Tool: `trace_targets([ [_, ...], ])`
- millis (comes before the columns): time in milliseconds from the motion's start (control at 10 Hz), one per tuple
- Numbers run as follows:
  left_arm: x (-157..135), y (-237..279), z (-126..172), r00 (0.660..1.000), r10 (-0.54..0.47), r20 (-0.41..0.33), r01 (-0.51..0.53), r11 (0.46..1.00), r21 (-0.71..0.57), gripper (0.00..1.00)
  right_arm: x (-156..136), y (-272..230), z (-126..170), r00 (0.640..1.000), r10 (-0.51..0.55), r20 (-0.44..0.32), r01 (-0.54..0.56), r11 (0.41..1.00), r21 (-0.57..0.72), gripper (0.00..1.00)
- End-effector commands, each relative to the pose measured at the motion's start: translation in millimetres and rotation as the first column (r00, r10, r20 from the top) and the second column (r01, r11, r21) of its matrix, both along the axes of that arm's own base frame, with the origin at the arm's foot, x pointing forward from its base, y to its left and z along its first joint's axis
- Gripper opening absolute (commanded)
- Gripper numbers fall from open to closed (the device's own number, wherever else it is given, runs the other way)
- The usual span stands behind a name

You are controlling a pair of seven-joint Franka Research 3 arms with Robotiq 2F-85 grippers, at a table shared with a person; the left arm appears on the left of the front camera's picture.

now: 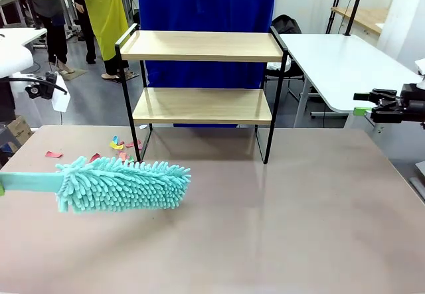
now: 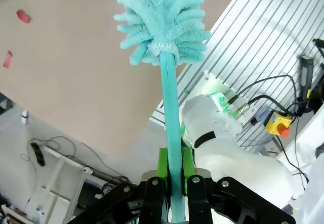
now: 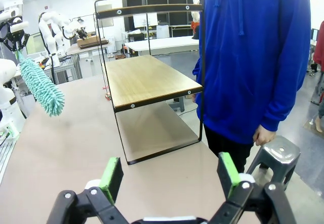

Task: Clean the shelf.
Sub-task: Clean the specific section of the Shelf indicated by the human with the Duster, then hand the Duster back to the human.

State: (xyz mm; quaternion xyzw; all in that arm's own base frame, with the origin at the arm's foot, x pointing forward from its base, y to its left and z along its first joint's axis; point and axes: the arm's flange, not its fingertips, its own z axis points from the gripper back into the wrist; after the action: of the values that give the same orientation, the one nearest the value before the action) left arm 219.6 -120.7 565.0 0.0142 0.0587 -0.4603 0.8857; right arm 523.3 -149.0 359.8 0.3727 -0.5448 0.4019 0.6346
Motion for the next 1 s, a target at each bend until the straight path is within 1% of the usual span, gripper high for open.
trace_targets([
  [0,-6,2,-3,0.999,0.044,0.007,-0.044,0.999,-0.021,0.13,1,2,4,1.000,-0.006,-0.018,0.006,1.000,-0.019,1.00],
  [700,-6,2,-3,0.999,0.044,0.007,-0.044,0.999,-0.021,0.13,1,2,4,1.000,-0.006,-0.018,0.006,1.000,-0.019,1.00],
  [800,-3,3,-2,1.000,0.029,0.003,-0.029,1.000,-0.002,0.13,0,0,0,1.000,0.000,0.000,0.000,1.000,0.000,1.00],
  [900,4,-6,4,1.000,0.008,0.015,-0.008,1.000,0.015,0.13,-7,22,36,1.000,0.017,0.007,-0.017,1.000,-0.016,1.00],
])
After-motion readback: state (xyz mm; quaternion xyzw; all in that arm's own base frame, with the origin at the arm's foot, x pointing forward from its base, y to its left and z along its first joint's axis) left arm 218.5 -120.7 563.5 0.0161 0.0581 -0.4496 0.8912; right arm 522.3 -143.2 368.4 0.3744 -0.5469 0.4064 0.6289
